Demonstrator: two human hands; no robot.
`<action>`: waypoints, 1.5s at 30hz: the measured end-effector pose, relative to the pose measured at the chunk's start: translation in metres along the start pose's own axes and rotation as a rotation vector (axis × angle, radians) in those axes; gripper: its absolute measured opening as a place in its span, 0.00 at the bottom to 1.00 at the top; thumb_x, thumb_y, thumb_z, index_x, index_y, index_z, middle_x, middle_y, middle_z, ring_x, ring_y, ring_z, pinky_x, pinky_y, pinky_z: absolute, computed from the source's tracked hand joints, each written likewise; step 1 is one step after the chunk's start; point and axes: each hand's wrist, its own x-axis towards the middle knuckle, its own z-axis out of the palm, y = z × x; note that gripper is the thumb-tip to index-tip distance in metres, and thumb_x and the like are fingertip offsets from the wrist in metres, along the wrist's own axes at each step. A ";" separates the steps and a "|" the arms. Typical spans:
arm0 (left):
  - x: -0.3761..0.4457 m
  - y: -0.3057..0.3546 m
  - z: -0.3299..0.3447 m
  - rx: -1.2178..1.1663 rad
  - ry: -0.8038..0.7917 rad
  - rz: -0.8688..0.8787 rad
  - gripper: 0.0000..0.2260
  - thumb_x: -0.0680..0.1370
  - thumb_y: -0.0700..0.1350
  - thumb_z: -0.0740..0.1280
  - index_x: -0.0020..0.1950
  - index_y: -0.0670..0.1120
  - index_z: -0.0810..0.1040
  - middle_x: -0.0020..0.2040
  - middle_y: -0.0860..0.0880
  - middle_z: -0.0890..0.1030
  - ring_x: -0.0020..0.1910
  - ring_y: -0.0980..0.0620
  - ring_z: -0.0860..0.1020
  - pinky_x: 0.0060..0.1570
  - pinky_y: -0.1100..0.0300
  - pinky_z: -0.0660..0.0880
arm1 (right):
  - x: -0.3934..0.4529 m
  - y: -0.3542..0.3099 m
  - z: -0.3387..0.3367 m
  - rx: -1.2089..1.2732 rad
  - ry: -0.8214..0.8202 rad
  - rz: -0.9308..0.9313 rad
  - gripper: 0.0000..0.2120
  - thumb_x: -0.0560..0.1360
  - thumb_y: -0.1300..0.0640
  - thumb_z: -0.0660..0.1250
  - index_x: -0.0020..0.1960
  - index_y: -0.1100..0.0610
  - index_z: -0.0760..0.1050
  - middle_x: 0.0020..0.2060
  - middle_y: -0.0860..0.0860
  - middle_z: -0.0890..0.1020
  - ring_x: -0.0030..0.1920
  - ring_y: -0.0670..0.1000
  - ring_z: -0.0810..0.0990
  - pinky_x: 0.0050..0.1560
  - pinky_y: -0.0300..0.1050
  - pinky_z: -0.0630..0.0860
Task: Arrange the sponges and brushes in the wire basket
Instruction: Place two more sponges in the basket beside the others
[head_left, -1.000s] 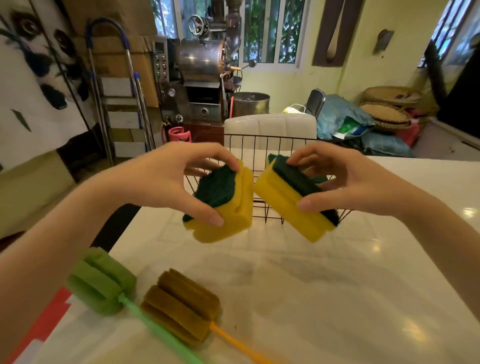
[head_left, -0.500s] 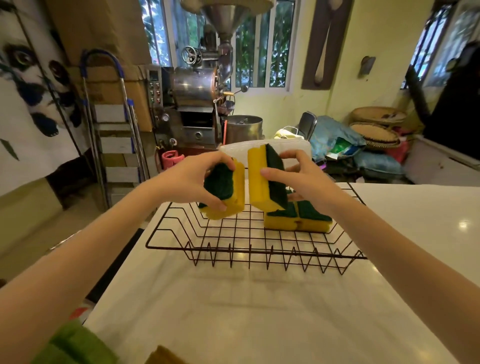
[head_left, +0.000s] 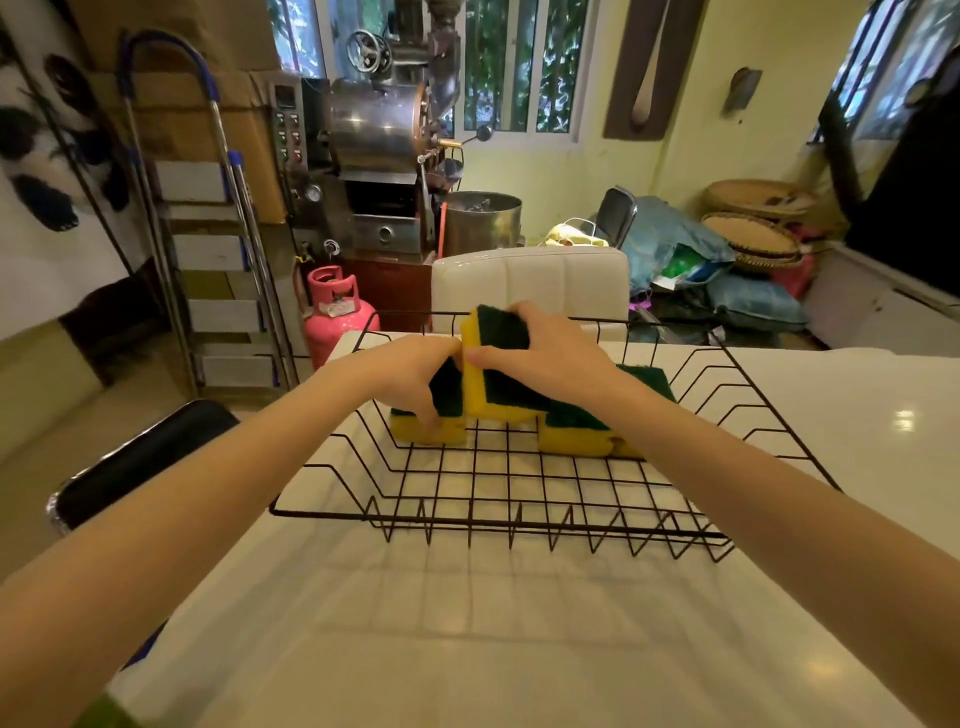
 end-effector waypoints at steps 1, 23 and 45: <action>0.001 -0.001 0.001 -0.017 -0.012 -0.016 0.31 0.62 0.43 0.76 0.60 0.46 0.66 0.57 0.46 0.73 0.53 0.47 0.72 0.50 0.54 0.73 | 0.003 -0.001 0.003 -0.025 -0.009 0.016 0.34 0.65 0.35 0.65 0.64 0.54 0.65 0.55 0.54 0.77 0.53 0.54 0.76 0.50 0.52 0.78; -0.003 0.007 -0.002 -0.006 -0.078 -0.060 0.22 0.63 0.42 0.75 0.49 0.49 0.65 0.50 0.48 0.69 0.48 0.49 0.69 0.36 0.63 0.68 | 0.013 -0.009 0.025 -0.444 -0.131 0.188 0.34 0.66 0.34 0.64 0.61 0.59 0.70 0.54 0.58 0.75 0.45 0.54 0.74 0.37 0.45 0.70; -0.015 0.022 0.010 0.123 -0.054 -0.046 0.21 0.70 0.44 0.69 0.61 0.43 0.69 0.60 0.43 0.72 0.56 0.46 0.71 0.53 0.57 0.69 | -0.013 -0.004 0.004 -0.334 -0.301 -0.021 0.16 0.77 0.54 0.55 0.62 0.60 0.70 0.58 0.60 0.75 0.55 0.58 0.73 0.52 0.48 0.70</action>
